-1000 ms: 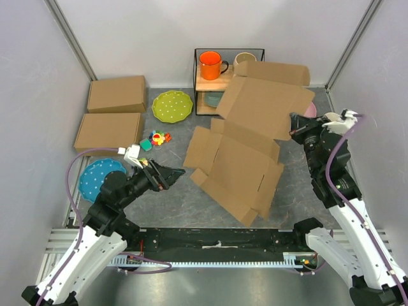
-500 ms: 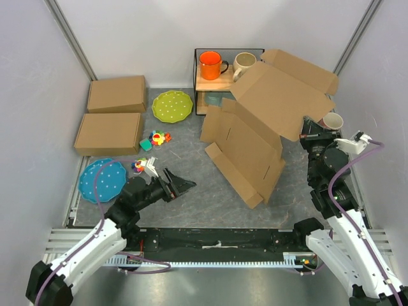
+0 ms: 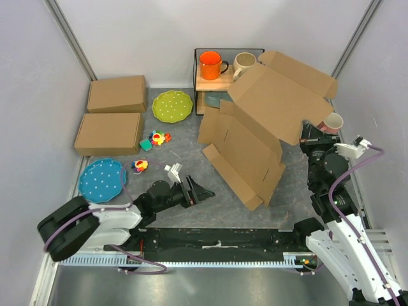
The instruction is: Fold the paper box
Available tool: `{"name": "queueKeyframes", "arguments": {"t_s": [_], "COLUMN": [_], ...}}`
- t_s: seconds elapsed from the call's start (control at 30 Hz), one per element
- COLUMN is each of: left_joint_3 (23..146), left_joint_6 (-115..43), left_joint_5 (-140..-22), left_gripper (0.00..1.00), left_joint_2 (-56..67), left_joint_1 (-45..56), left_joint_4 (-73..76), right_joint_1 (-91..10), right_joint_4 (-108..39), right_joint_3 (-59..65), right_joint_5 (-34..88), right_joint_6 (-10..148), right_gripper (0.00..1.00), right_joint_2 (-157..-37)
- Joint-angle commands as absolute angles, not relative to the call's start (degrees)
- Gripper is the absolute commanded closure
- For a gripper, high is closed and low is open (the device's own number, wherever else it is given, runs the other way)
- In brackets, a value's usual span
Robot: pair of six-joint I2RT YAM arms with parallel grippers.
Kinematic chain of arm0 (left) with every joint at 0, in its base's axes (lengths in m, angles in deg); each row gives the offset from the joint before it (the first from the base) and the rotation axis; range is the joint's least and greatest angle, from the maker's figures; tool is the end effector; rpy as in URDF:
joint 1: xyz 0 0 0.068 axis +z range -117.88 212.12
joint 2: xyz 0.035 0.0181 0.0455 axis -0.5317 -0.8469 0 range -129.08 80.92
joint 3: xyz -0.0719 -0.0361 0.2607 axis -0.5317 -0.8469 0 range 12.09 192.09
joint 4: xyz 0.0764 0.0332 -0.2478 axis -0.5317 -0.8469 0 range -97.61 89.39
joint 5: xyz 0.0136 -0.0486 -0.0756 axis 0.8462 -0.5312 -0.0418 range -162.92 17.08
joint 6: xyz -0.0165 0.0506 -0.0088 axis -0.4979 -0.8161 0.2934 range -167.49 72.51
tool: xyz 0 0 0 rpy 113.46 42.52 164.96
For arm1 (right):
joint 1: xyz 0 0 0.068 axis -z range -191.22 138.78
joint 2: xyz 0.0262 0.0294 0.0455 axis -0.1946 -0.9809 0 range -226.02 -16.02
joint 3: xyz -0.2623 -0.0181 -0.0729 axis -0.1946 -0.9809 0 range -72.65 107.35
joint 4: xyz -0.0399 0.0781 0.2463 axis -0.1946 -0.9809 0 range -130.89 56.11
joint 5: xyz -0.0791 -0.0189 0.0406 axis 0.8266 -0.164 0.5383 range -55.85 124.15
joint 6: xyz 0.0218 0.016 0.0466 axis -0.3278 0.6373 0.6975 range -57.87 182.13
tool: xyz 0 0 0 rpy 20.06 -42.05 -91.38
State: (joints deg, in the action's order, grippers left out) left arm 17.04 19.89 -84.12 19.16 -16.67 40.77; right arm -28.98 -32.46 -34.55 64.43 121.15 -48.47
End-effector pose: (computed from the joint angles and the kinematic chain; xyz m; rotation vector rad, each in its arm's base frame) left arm 0.1162 -0.1434 0.1449 -0.1892 2.1503 -1.5031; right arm 0.1378 0.0253 0.3519 0.9188 1.1904 0.7059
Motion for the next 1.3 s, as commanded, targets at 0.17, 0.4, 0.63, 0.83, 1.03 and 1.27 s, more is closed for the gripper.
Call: {"name": "queueKeyframes", "arguments": {"t_s": [0.17, 0.4, 0.63, 0.83, 1.03, 1.27], "left_joint_3": [23.4, 29.3, 32.6, 34.0, 30.9, 26.3], "left_joint_6": [21.3, 30.7, 29.2, 26.4, 24.8, 20.8], "left_joint_5": [-77.9, -75.5, -74.9, -75.7, -76.0, -80.6], "left_gripper": [0.01, 0.01, 0.01, 0.33, 0.74, 0.98], "left_joint_2": [-4.4, -30.5, -36.3, -35.3, -33.3, -20.6], "left_joint_1": [-19.1, -20.6, -21.0, -21.0, -20.9, -20.2], "left_joint_4": [67.8, 94.7, 94.7, 94.7, 94.7, 87.8], "right_joint_1": [-29.0, -29.0, -29.0, -29.0, -29.0, -28.9], "right_joint_4": [-29.8, -31.5, -32.0, -32.4, -33.6, -44.9], "right_joint_3": [-35.2, -34.2, -34.6, -35.5, -35.3, -25.0], "right_joint_5": [61.3, 59.0, 57.6, 57.3, 56.2, 56.2], "right_joint_6": [121.1, 119.3, 118.1, 117.8, 115.3, 104.5], "right_gripper": [1.0, 1.0, 1.0, 1.0, 1.0, 0.36], "right_joint_2": [-46.5, -46.8, -46.5, -46.3, -45.1, -44.9]}}
